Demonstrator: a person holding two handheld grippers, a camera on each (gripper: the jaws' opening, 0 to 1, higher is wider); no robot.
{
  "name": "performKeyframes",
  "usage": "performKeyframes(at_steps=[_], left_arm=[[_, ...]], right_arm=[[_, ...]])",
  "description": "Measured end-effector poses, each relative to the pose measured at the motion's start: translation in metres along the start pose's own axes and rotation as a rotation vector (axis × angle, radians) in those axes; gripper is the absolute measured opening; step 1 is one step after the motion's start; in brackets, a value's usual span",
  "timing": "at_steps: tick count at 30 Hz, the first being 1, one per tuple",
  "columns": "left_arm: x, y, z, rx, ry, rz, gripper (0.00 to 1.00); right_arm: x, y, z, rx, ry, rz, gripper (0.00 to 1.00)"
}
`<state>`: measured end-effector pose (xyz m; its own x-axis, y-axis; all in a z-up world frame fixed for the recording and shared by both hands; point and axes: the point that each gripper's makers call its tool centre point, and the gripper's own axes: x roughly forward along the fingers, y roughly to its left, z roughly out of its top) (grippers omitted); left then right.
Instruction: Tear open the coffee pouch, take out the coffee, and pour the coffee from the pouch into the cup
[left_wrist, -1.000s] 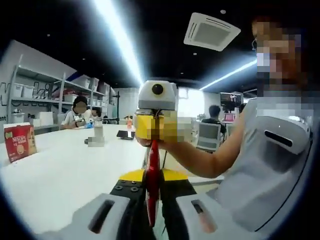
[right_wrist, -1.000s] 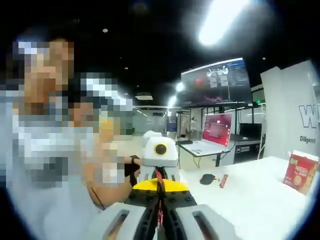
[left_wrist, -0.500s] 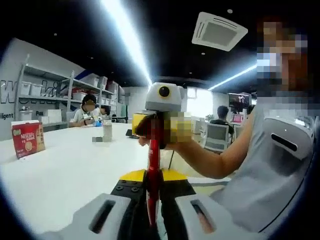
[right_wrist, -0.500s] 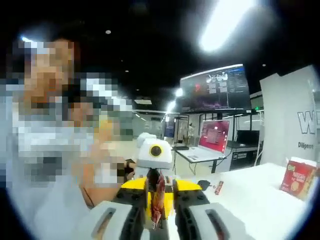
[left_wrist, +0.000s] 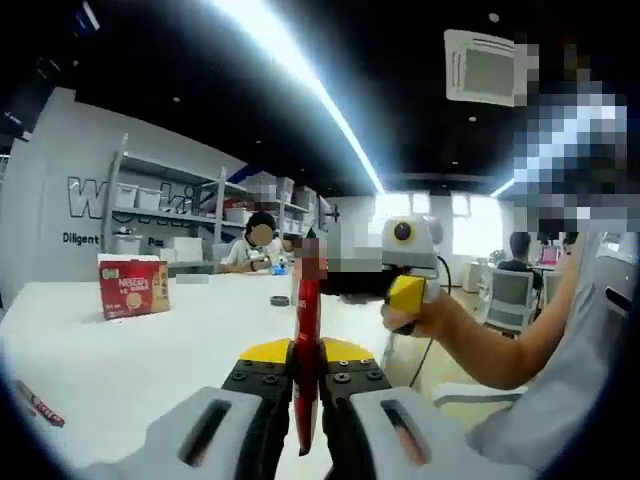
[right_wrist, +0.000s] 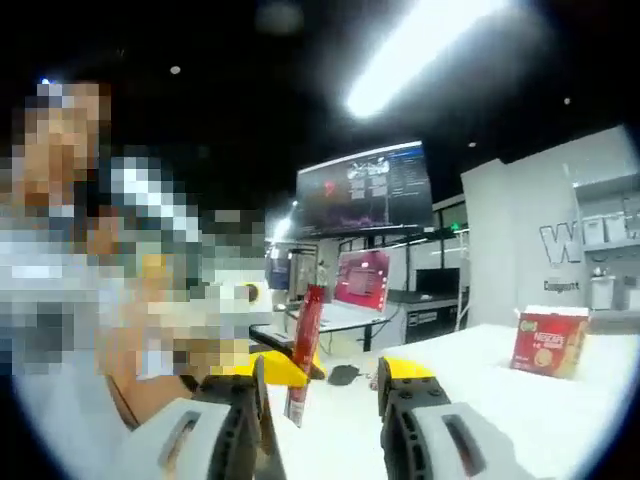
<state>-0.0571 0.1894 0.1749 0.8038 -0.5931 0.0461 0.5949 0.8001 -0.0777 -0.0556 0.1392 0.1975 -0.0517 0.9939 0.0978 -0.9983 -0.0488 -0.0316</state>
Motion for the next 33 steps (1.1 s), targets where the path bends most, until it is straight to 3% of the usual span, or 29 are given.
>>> performKeyframes(at_steps=[4, 11, 18, 23, 28, 33], left_arm=[[-0.003, 0.006, 0.001, 0.007, -0.003, 0.043, 0.12], [-0.005, 0.011, 0.006, 0.002, -0.041, 0.048, 0.12], [-0.003, 0.000, 0.009, 0.035, -0.046, 0.041, 0.12], [0.000, -0.007, 0.007, 0.057, -0.032, 0.035, 0.12], [-0.001, -0.005, 0.011, 0.051, -0.046, 0.032, 0.12], [-0.002, -0.001, 0.011, 0.052, -0.045, 0.038, 0.12]], right_arm=[[-0.008, -0.017, 0.002, 0.017, -0.035, -0.075, 0.50], [-0.027, -0.035, -0.005, 0.031, -0.062, -0.141, 0.48], [-0.044, -0.042, 0.002, -0.010, -0.059, -0.199, 0.47], [-0.062, -0.051, -0.003, -0.025, -0.042, -0.246, 0.48], [-0.090, -0.080, -0.005, -0.022, -0.061, -0.336, 0.49], [-0.116, -0.116, -0.013, -0.058, -0.006, -0.428, 0.51]])
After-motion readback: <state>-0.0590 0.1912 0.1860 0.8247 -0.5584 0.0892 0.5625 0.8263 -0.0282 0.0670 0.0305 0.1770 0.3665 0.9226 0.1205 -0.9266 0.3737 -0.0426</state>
